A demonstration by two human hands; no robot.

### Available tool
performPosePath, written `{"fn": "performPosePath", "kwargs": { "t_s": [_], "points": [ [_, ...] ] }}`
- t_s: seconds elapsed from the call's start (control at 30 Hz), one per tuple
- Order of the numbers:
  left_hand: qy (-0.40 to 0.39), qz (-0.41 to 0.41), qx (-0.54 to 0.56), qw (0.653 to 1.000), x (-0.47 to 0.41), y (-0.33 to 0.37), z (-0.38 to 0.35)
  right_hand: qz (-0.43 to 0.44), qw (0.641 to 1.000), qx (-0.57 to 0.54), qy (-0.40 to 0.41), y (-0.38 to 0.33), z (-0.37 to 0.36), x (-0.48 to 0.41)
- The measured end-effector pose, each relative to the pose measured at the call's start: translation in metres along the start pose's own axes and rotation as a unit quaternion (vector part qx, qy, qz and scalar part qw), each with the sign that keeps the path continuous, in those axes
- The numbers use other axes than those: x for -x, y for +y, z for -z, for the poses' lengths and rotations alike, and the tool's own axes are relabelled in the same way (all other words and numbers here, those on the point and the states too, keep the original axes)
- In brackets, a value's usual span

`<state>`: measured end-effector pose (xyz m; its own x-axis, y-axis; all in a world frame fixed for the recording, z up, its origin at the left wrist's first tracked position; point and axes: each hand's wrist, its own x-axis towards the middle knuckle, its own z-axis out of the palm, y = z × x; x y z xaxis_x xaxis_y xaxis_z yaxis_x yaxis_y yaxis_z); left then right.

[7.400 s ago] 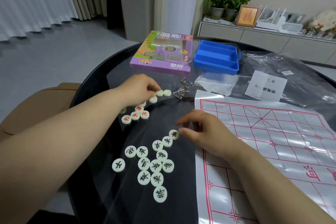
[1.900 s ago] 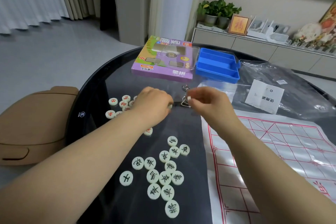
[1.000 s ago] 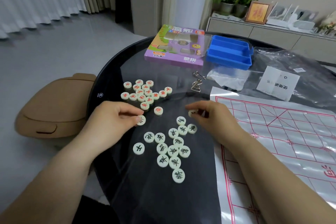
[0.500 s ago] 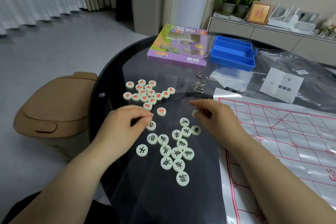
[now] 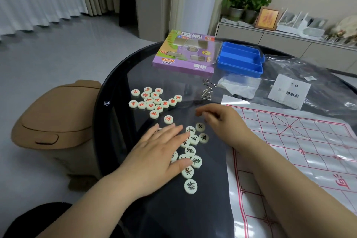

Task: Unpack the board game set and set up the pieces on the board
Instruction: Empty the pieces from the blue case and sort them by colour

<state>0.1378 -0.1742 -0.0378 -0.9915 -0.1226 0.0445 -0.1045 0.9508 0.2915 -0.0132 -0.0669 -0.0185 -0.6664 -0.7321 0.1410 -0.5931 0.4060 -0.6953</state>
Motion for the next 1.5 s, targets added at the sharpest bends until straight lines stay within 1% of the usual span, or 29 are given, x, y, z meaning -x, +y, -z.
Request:
{"fn": "performPosePath", "kwargs": {
  "t_s": [0.1, 0.17, 0.27, 0.33, 0.47, 0.57, 0.67, 0.77, 0.83, 0.9, 1.07, 1.23, 1.33, 1.47, 1.5],
  "points": [
    [0.02, 0.012, 0.009, 1.0, 0.0, 0.002, 0.0, -0.021, 0.995, 0.058, -0.08, -0.008, 0.011, -0.001],
    [0.038, 0.019, 0.035, 0.998, 0.0, 0.003, 0.001, -0.028, 0.986, 0.096, -0.134, -0.015, 0.016, 0.001],
    [0.086, 0.049, 0.104, 0.99, 0.002, 0.001, 0.005, -0.03, 0.974, 0.144, -0.171, -0.026, 0.016, 0.009],
    [0.083, 0.075, 0.118, 0.987, 0.003, 0.002, 0.007, -0.034, 0.974, 0.148, -0.166, -0.031, 0.013, 0.016],
    [0.024, 0.093, 0.074, 0.993, 0.006, 0.009, 0.007, -0.033, 0.98, 0.117, -0.156, -0.041, 0.006, 0.029],
    [0.002, 0.071, 0.044, 0.996, 0.007, 0.01, 0.007, -0.033, 0.987, 0.079, -0.138, -0.044, 0.007, 0.04],
    [-0.017, 0.044, 0.023, 0.999, 0.008, 0.009, 0.007, -0.031, 0.993, 0.072, -0.087, -0.037, 0.02, 0.059],
    [-0.04, 0.028, 0.023, 0.999, 0.008, 0.014, 0.01, -0.055, 0.985, 0.147, -0.067, -0.012, 0.039, 0.088],
    [-0.057, 0.019, 0.005, 0.998, 0.005, 0.023, 0.011, -0.101, 0.965, 0.224, -0.09, 0.004, 0.047, 0.107],
    [-0.068, 0.025, -0.013, 0.997, 0.0, 0.029, 0.008, -0.138, 0.948, 0.264, -0.109, 0.014, 0.048, 0.123],
    [-0.054, 0.049, -0.025, 0.997, -0.005, 0.026, 0.005, -0.153, 0.934, 0.308, -0.1, 0.021, 0.04, 0.13],
    [-0.022, 0.021, -0.024, 0.999, 0.004, 0.024, 0.007, -0.149, 0.938, 0.3, -0.085, 0.017, 0.033, 0.118],
    [-0.004, 0.013, 0.005, 1.0, 0.014, 0.02, 0.01, -0.153, 0.935, 0.307, -0.087, 0.016, 0.032, 0.111],
    [0.052, 0.042, 0.094, 0.993, 0.01, 0.005, 0.014, -0.152, 0.932, 0.316, -0.092, 0.019, 0.03, 0.106],
    [0.054, 0.049, 0.1, 0.992, 0.006, 0.0, 0.016, -0.152, 0.933, 0.314, -0.091, 0.02, 0.03, 0.105]
  ]
}}
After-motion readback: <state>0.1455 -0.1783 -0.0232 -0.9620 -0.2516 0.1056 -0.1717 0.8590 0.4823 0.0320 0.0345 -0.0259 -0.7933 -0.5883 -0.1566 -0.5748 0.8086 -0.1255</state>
